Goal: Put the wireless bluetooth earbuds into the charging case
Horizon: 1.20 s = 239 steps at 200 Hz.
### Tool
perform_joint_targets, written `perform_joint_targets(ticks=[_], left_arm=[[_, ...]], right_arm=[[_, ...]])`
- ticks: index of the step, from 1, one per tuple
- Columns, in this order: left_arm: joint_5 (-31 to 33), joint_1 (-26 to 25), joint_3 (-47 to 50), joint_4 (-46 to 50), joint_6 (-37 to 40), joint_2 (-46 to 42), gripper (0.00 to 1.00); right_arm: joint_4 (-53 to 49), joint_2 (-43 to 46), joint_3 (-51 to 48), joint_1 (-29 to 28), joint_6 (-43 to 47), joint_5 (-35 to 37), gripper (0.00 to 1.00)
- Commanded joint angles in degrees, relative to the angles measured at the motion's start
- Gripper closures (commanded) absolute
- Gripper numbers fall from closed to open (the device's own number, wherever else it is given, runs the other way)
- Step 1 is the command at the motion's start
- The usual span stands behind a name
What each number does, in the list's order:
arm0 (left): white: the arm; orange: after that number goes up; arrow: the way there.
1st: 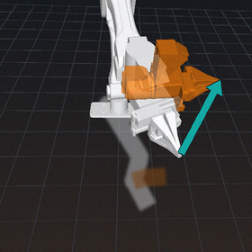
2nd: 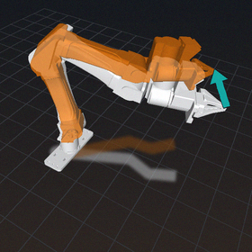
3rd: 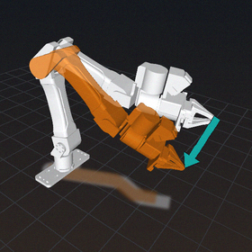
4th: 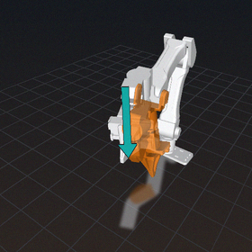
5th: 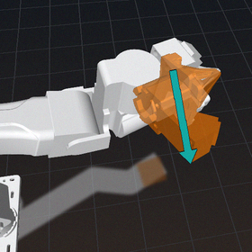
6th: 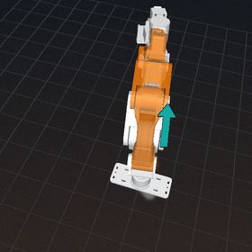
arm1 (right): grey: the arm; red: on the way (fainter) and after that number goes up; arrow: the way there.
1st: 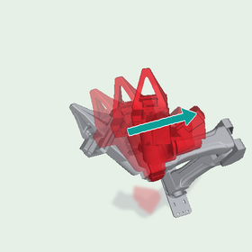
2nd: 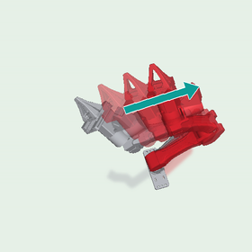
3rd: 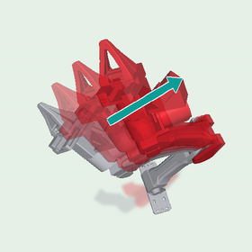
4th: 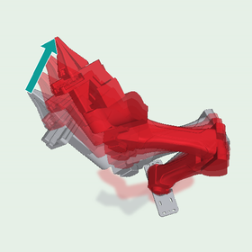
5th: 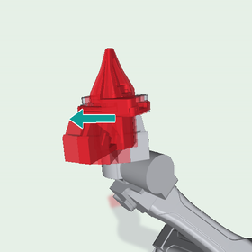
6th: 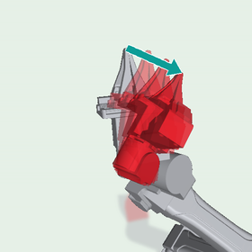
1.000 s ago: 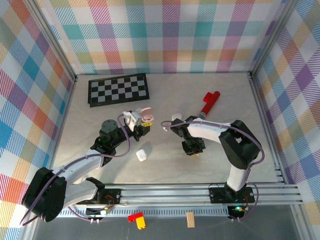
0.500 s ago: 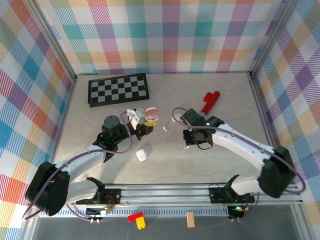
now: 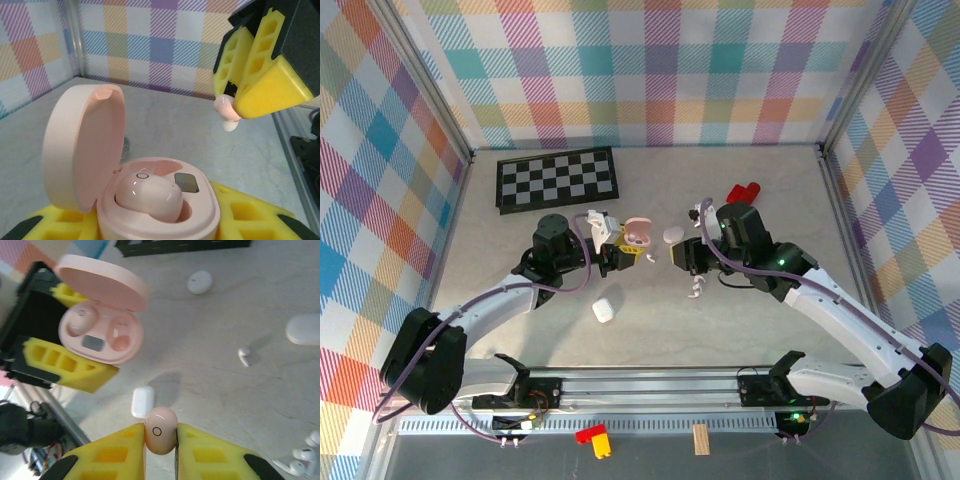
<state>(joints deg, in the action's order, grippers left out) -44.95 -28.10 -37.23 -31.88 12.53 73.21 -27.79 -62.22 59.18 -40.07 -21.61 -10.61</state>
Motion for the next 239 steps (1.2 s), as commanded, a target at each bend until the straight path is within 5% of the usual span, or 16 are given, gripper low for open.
perform_joint_targets(ticks=[1,88,239], left_arm=[[-6.6,-0.6,-2.4,1.8,0.5,0.6,0.75],[-9.5,-1.5,-3.6,5.0,0.9,0.6,0.74],[-9.5,-1.8,-2.7,0.3,-2.3,-1.8,0.75]], right_arm=[[4.6,-0.9,2.6,0.3,2.1,-6.8,0.81],[6.1,-6.7,6.1,0.3,2.4,-14.1,0.8],[2.4,-9.6,6.1,0.3,4.5,-11.2,0.81]])
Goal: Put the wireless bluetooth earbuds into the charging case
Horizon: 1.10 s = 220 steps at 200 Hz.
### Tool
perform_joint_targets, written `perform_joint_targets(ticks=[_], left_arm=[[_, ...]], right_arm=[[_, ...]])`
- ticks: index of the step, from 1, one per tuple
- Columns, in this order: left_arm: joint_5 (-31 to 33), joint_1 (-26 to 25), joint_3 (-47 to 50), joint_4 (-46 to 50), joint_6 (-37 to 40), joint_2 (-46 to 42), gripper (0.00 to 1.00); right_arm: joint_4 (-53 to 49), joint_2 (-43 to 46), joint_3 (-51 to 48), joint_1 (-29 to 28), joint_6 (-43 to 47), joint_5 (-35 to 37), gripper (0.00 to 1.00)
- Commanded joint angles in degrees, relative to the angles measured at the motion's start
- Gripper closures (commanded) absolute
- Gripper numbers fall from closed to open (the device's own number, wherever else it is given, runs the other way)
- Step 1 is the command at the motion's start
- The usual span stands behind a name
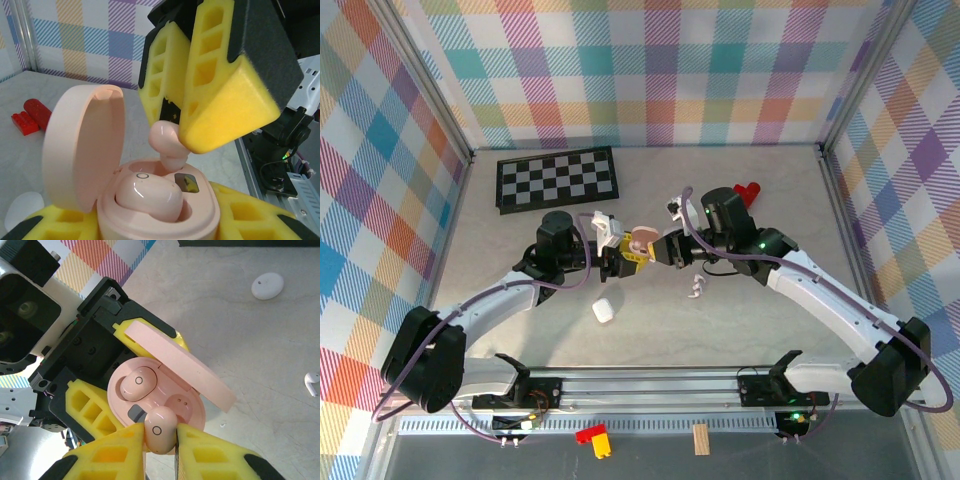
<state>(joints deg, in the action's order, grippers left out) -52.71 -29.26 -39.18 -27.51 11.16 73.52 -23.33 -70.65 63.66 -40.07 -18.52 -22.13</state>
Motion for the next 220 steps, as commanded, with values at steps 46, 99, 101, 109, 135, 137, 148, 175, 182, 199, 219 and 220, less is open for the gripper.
perform_joint_targets(ticks=[46,99,101,109,135,137,148,175,182,199,219,220], left_arm=[[-1.5,-0.6,-0.2,-5.5,-1.8,-2.5,0.75],[1.5,-0.6,1.0,-6.7,-1.9,-3.2,0.74],[1.7,-0.6,1.1,-6.9,-1.9,-3.2,0.74],[2.3,-0.6,1.5,-7.8,-2.1,-3.4,0.74],[3.5,-0.6,2.1,-8.6,-2.3,-3.8,0.74],[3.6,-0.6,2.1,-8.7,-2.4,-3.8,0.74],[3.8,-0.6,2.2,-9.7,-3.1,-3.7,0.74],[5.5,-0.6,3.5,-15.2,-6.7,-3.5,0.75],[6.1,-0.6,3.9,-16.5,-7.3,-3.4,0.76],[7.2,-0.6,5.1,-18.3,-7.6,-3.7,0.76],[8.5,-0.6,6.0,-18.7,-7.2,-4.7,0.76],[8.5,-0.6,6.0,-18.6,-7.2,-4.7,0.76]], right_arm=[[-2.1,-1.2,2.4,0.3,1.1,1.0,0.73],[-2.0,2.9,3.0,0.8,0.5,4.8,0.49],[-1.8,3.1,3.0,0.8,0.4,4.7,0.48],[-0.8,3.5,3.1,0.9,0.1,4.7,0.44],[3.1,2.9,5.2,1.5,-1.8,4.1,0.36],[3.3,2.7,5.4,1.5,-1.9,3.9,0.36],[4.1,1.2,7.4,1.7,-2.6,2.9,0.34],[4.4,-3.3,12.2,1.7,-2.7,0.9,0.33],[4.4,-4.4,13.2,1.7,-2.5,0.4,0.33],[4.0,-6.8,15.6,1.7,-2.4,-1.7,0.35],[2.7,-8.7,17.3,1.7,-2.1,-5.8,0.39],[2.5,-8.8,17.4,1.7,-2.0,-6.0,0.39]])
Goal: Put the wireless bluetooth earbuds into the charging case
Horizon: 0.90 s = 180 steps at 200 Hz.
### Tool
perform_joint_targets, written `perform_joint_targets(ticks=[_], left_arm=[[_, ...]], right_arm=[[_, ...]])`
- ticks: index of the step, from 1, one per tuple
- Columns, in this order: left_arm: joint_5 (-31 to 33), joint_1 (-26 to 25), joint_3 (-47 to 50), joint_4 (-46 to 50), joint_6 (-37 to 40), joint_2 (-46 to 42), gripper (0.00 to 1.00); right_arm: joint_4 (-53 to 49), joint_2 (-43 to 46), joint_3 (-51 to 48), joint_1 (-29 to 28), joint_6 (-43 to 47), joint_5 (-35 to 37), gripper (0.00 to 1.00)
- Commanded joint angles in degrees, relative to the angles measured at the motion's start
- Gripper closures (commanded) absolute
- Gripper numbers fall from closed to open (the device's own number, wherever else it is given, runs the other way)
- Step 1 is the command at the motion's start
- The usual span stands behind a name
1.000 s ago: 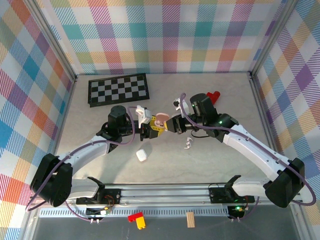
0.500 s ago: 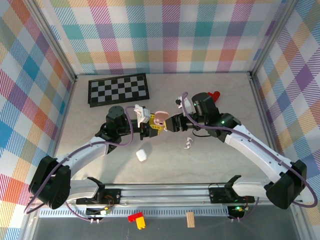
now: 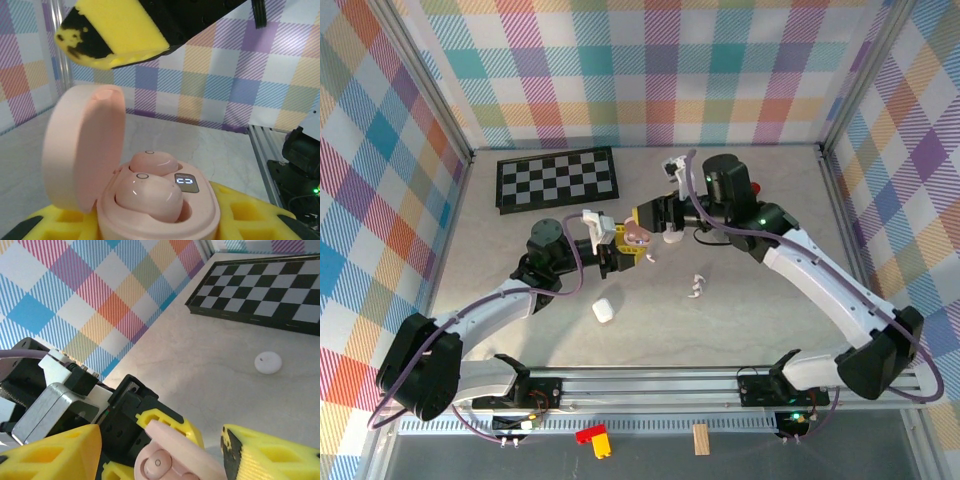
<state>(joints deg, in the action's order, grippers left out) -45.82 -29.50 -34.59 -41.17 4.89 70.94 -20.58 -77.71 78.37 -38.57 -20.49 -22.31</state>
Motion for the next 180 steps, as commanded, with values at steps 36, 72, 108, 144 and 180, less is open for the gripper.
perform_joint_targets(ticks=[36,72,108,144,180], left_arm=[[3.8,-0.4,1.9,-4.3,-0.6,-3.0,0.76],[6.7,-0.4,2.0,-7.0,-2.4,-2.3,0.77],[6.2,-0.4,2.5,-8.2,-0.4,-2.3,0.76],[7.5,-0.4,3.8,-11.2,-0.4,-2.7,0.76],[9.2,-0.4,4.5,-19.7,-4.0,-0.8,0.76]], right_arm=[[-3.0,-0.3,0.6,0.2,0.6,-9.1,0.48],[-3.4,1.7,-1.4,0.2,0.1,-11.2,0.51],[-2.7,2.9,-1.6,0.2,-0.9,-9.0,0.46],[0.6,4.4,-3.1,1.4,-10.0,-0.1,0.31],[12.5,2.9,-9.2,3.8,-23.4,-12.4,0.22]])
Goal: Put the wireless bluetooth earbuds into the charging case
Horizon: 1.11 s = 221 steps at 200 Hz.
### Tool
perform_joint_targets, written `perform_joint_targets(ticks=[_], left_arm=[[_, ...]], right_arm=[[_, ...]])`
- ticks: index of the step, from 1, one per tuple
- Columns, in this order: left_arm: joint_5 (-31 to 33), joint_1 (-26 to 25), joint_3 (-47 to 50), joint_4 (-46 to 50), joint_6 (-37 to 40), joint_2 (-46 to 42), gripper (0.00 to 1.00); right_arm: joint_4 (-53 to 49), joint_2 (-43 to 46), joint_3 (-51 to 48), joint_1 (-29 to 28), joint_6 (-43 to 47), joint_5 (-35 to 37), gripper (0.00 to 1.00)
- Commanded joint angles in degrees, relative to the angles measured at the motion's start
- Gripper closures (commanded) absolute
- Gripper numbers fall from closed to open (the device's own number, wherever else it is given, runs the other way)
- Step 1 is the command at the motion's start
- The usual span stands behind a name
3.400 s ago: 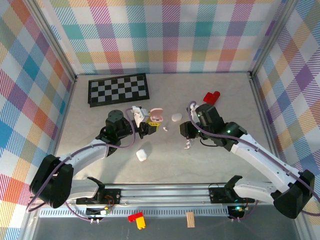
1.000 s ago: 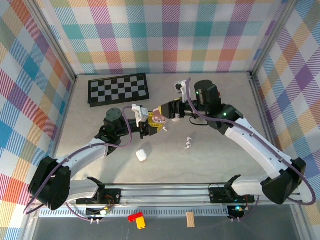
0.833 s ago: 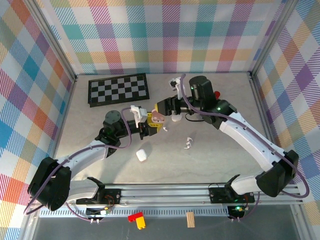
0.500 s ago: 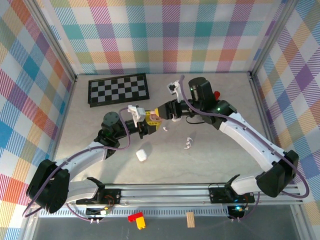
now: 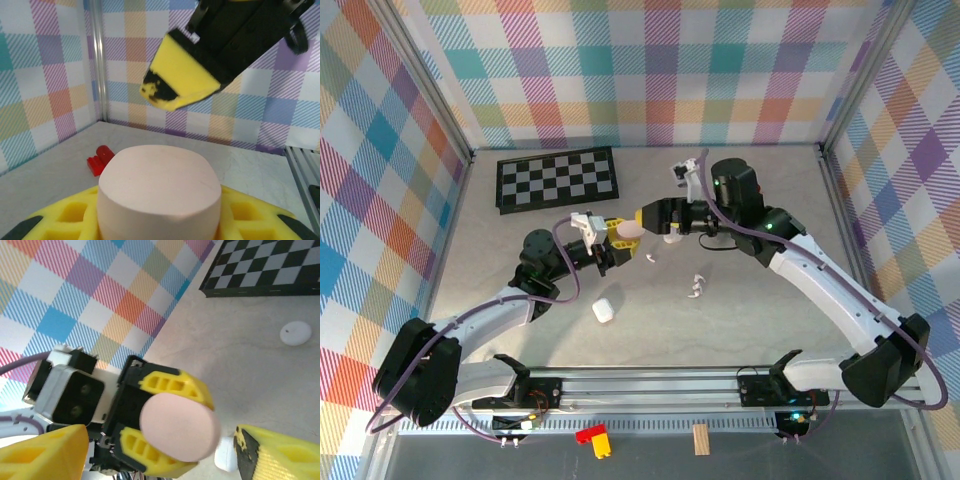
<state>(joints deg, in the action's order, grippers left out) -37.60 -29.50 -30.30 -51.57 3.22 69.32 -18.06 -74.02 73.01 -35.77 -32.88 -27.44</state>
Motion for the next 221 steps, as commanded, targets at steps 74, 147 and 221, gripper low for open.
perform_joint_targets(ticks=[74,147,221], left_arm=[[-2.5,-0.4,-2.3,-12.3,-4.1,4.2,0.76],[-4.3,-0.4,-1.9,-12.6,-4.5,3.5,0.76],[-5.7,0.0,-1.6,-6.6,-2.4,1.7,0.37]], right_arm=[[34.5,-4.4,-12.6,1.2,-28.4,-20.5,0.35],[37.8,-6.2,-13.6,2.0,-31.4,-21.1,0.64],[31.6,-2.9,-16.2,4.7,-26.1,-15.8,0.81]])
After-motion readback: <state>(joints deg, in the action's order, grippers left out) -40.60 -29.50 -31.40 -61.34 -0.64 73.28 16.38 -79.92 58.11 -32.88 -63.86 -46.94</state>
